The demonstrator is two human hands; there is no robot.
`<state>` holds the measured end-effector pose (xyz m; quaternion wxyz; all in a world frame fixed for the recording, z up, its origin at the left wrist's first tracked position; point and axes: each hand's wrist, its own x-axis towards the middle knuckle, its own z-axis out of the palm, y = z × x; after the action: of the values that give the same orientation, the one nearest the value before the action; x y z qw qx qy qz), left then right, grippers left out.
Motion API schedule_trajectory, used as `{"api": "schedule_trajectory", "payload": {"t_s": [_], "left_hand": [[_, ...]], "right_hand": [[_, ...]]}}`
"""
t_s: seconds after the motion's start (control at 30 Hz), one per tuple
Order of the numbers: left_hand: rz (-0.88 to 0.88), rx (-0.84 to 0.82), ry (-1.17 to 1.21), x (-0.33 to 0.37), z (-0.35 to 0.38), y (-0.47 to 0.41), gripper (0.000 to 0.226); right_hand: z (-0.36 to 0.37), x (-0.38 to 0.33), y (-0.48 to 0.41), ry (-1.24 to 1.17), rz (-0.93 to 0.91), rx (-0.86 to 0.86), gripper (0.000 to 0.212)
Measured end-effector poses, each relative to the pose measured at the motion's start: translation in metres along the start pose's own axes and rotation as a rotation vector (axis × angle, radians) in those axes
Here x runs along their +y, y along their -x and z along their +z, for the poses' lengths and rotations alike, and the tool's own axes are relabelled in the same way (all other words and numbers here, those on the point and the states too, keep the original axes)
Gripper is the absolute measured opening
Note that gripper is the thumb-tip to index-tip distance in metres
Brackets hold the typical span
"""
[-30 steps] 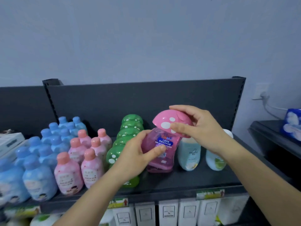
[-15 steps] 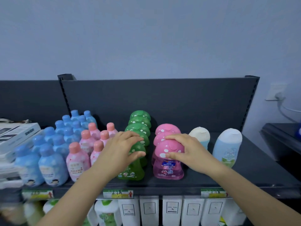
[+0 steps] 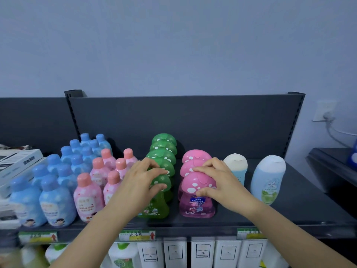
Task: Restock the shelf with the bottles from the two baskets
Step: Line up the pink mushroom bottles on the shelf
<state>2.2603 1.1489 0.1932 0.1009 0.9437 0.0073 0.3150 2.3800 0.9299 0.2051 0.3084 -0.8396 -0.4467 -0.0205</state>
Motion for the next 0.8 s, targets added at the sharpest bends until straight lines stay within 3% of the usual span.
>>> {"api": "schedule_trajectory", "payload": {"t_s": [0.5, 0.67, 0.8], "left_hand": [[0.003, -0.024, -0.153, 0.01, -0.007, 0.005, 0.047], [-0.021, 0.04, -0.245, 0.014, -0.027, 0.024, 0.043], [-0.049, 0.059, -0.284, 0.008, -0.047, 0.05, 0.04]], "right_hand": [[0.004, -0.006, 0.011, 0.053, -0.067, 0.057, 0.062], [0.001, -0.011, 0.014, 0.084, -0.12, 0.16, 0.061], [0.007, -0.032, 0.014, 0.111, -0.213, 0.282, 0.047]]}}
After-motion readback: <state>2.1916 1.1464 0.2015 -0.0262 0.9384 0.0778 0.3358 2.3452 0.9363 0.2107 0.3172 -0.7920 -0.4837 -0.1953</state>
